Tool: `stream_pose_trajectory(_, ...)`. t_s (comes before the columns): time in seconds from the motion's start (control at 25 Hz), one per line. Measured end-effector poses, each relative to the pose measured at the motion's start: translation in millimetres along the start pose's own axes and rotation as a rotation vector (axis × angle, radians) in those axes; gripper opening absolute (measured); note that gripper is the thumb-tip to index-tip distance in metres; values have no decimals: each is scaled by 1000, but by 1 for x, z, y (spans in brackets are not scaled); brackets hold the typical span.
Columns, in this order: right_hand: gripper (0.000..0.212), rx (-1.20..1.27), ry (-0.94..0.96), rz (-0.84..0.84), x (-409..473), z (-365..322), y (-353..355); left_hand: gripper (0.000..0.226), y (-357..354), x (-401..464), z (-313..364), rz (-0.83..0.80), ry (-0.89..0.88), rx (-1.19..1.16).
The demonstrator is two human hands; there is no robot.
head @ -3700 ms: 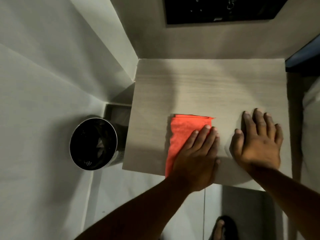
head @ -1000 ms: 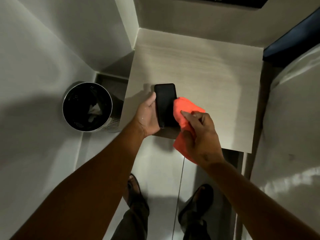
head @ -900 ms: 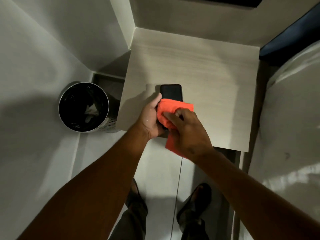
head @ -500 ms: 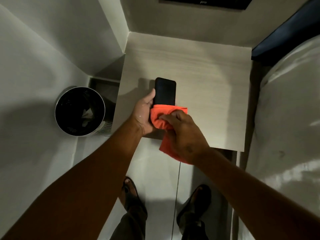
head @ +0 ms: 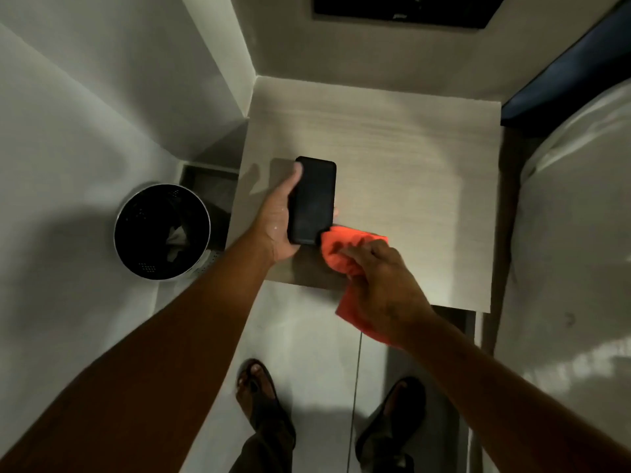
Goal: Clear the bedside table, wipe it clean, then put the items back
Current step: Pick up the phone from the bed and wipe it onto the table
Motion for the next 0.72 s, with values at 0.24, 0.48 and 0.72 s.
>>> stream_pose_trajectory(0.24,60,-296,-105,314,21,28,20,77,13,46,64,457,-284,1013)
stream_pose_trajectory(0.48,56,-295,-170,192,22,34,15,103,23,56,80,532,-297,1302)
stream_pose_trajectory(0.72,56,-253,-210,163,27,34,16,102,25,59,76,674,-252,1505)
Point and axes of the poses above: each hand's wrist, its own x-axis towards the middle knuckle, its own y-axis out of the back of the hand, z = x × y, the point moved 3 cm from there along x, towards the middle knuckle, and after that the axes turned 2 degrees about x, right-handed, at the moved point
